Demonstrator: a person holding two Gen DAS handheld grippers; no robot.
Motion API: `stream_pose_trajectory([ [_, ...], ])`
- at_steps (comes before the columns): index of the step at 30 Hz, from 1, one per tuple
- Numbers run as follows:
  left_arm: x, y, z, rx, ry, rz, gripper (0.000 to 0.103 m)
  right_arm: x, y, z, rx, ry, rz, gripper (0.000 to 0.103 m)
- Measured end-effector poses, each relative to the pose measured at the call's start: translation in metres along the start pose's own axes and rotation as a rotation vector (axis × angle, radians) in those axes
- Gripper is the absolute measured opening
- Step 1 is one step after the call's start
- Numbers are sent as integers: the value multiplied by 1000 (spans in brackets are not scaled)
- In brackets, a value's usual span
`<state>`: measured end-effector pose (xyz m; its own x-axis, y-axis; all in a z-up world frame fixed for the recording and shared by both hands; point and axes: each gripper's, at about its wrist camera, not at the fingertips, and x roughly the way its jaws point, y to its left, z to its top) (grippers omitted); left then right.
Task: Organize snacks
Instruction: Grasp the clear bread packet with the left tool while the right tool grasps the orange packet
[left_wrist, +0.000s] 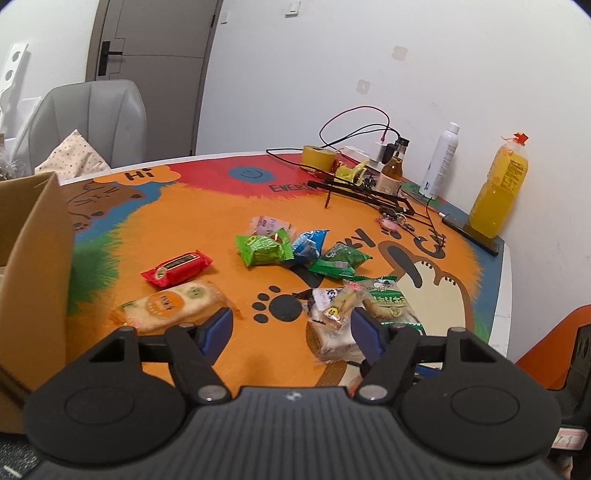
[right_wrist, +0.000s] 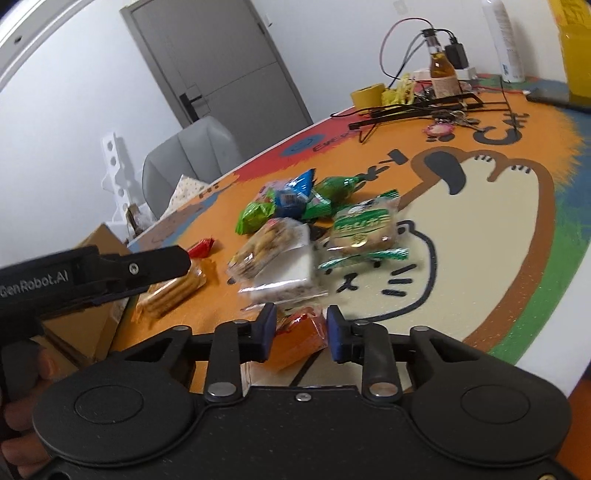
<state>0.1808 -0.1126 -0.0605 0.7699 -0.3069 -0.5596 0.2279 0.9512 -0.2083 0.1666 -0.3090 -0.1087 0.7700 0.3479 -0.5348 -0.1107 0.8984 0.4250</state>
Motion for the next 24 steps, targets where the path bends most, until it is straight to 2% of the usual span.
stream_pose_trajectory([
  [5,15,-9,2,23,19,-16,63,2,-15,10,23,-31,-36,24],
  [12,39,-19,4,27,43,-21,48,3,-32,24,48,-69,-63,21],
  [16,52,-27,6,35,55,-32,40,1,-34,28,44,-85,-94,29],
  [20,62,-34,7,49,69,-38,34,-5,-36,24,76,-80,-114,43],
  [23,68,-35,6,59,82,-29,28,-9,-35,18,104,-64,-126,44],
  [24,69,-35,5,62,85,-23,22,-9,-33,17,104,-53,-118,44],
])
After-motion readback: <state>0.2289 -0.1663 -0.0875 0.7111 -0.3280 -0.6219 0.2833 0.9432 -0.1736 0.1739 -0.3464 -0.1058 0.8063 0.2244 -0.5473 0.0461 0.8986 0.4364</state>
